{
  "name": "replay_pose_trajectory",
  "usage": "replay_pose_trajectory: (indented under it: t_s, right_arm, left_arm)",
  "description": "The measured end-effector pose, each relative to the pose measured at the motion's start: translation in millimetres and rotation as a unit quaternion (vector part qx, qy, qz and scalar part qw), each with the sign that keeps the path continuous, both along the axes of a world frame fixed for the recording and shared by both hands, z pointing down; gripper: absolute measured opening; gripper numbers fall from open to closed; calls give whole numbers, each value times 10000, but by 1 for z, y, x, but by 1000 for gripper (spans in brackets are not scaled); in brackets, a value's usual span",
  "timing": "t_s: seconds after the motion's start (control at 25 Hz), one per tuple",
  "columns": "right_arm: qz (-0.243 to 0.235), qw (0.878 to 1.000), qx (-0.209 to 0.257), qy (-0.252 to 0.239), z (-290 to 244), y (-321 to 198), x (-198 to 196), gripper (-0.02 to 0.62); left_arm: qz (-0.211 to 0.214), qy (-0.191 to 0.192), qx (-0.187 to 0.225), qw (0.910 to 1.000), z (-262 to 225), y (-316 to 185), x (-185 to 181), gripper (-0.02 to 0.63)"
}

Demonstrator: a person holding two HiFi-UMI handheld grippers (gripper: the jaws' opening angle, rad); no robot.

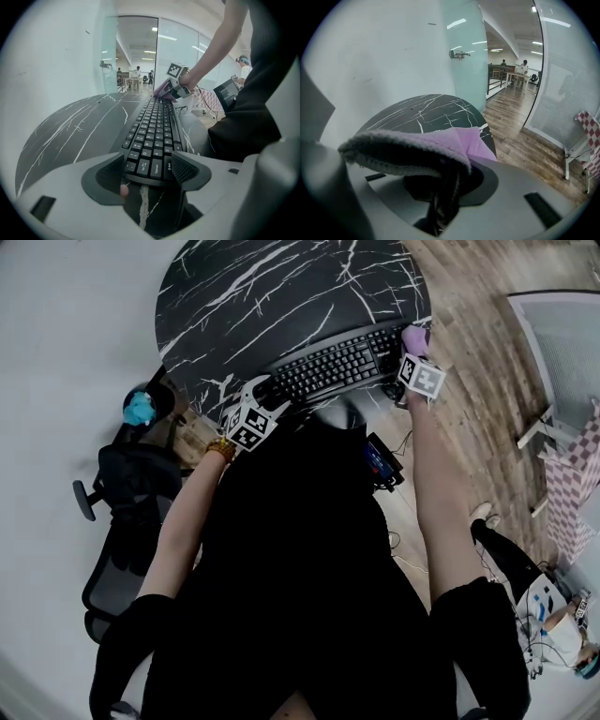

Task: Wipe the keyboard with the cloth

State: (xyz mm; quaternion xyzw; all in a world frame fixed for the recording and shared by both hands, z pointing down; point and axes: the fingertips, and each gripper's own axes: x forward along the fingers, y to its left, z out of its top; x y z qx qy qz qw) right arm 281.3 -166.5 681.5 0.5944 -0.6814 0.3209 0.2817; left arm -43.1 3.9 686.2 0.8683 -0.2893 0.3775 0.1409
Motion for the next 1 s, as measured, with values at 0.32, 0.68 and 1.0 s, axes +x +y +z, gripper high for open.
replay_pose_trajectory:
  t_s: [0.32,0.68,1.0]
  right_arm:
    - [-30,10000,28,-17,0,8,-16,77]
    - [12,9999,80,-116,0,17,-34,77]
    - [-60,9997,-8,-240,-1,26,-52,77]
  left_arm:
    - [38,39,-4,10000,0,-1,-1,302]
    - [40,106,10,9999,-3,-1,0,302]
    - [76,139,19,9999,-2,-1,0,302]
